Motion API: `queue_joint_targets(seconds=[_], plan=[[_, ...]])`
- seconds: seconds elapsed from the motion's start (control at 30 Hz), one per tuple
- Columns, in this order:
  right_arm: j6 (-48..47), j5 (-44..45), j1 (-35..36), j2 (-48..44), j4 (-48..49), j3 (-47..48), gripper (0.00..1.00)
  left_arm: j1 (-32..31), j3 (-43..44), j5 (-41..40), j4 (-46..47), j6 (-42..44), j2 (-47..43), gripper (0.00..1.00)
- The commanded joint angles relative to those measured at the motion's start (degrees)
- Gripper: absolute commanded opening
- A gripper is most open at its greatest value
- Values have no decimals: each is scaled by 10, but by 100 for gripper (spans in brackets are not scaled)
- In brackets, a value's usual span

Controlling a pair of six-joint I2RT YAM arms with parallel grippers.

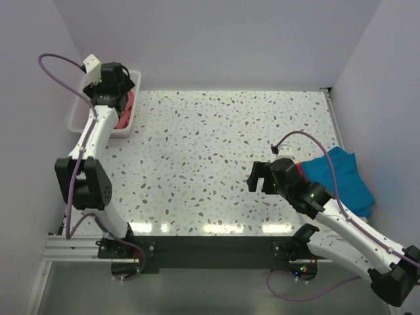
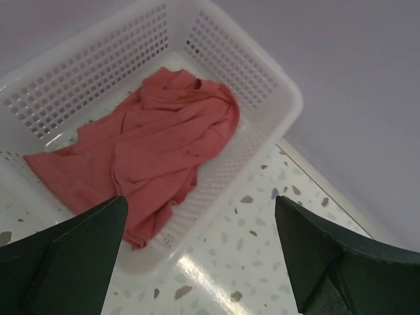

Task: Fold and stack the t-shirts
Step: Grab the tshirt from the pile

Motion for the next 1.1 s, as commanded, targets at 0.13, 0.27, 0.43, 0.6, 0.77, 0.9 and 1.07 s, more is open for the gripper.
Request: queue_joint_targets(seconds=[0.13,0.27,0.43,0.6,0.77,0.9,1.07], plan=[[-11,-12,-1,3,10,0,99,107,179,37,-96,22,249,95],[-13,-26,-1,21,17,0,99,134,200,76,-95,33,321,89],[-16,-36,-1,31,21,0,99,139,175,88,-72,31,368,74],[-17,-44,-1,32,22,-2,99,146,176,121,-59,36,379,34],[-19,-51,-1,31,26,-4,99,150,185,169,-25,50,347,0],[-20,-58,0,28,31,-6,99,150,207,204,-10,53,307,0],[-23,-65,-1,28,35,-6,99,148,202,240,38,59,224,0]])
